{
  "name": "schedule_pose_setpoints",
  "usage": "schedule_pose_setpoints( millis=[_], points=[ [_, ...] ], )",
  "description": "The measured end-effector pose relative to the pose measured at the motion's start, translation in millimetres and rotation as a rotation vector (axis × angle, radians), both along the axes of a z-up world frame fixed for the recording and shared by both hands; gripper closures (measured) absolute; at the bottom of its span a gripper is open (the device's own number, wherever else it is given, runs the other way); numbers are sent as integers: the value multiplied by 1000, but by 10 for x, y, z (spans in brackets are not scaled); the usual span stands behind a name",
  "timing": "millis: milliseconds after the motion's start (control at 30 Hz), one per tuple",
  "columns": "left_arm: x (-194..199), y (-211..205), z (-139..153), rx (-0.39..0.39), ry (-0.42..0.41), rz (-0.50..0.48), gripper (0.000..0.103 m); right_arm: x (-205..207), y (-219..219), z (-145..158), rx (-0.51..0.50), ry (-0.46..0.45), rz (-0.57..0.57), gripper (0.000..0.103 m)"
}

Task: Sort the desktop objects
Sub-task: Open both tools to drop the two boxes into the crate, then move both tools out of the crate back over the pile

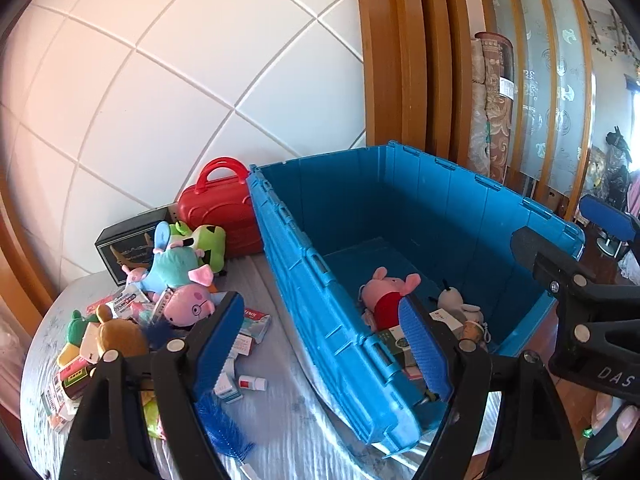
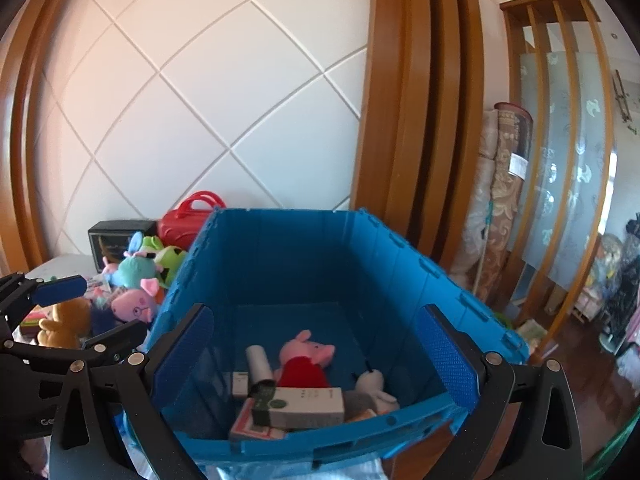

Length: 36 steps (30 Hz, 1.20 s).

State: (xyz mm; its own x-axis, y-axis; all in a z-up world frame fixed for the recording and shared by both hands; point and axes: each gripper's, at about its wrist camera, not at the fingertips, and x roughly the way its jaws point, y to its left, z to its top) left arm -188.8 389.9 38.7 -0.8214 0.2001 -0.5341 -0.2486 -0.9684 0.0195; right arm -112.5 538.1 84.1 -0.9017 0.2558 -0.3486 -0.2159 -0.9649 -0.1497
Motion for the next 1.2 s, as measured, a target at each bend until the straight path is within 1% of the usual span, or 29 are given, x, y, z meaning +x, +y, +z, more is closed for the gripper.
schedule_pose_setpoints(
  millis=[167, 367, 467, 567, 633, 767, 900, 1067, 1200],
  points=[
    [76, -462, -50, 5, -17, 65, 24, -60, -419, -87, -8, -11, 68, 0],
    [126, -1069, -127, 18, -33, 159, 23, -186, -960, -167, 7, -32, 147, 0],
    [137, -1362, -213, 7, -51, 209, 23, -279, -1206, -219, 3, -47, 185, 0],
    [113, -1689, -333, 26, -83, 246, 23, -372, -1452, -279, -1, -65, 232, 0],
    [101, -1868, -411, 20, -95, 276, 23, -431, -1624, -339, 2, -80, 264, 0],
    [64, -2208, -616, -3, -126, 331, 23, -567, -1894, -507, -3, -127, 313, 0],
    [11, -2524, -918, 17, -190, 363, 23, -723, -2123, -728, -14, -193, 348, 0],
    [-65, -2707, -1329, 35, -280, 351, 23, -959, -2346, -1106, -28, -305, 378, 0],
    [-174, -2734, -1651, 39, -346, 323, 23, -1149, -2428, -1444, -51, -404, 375, 0]
  ],
)
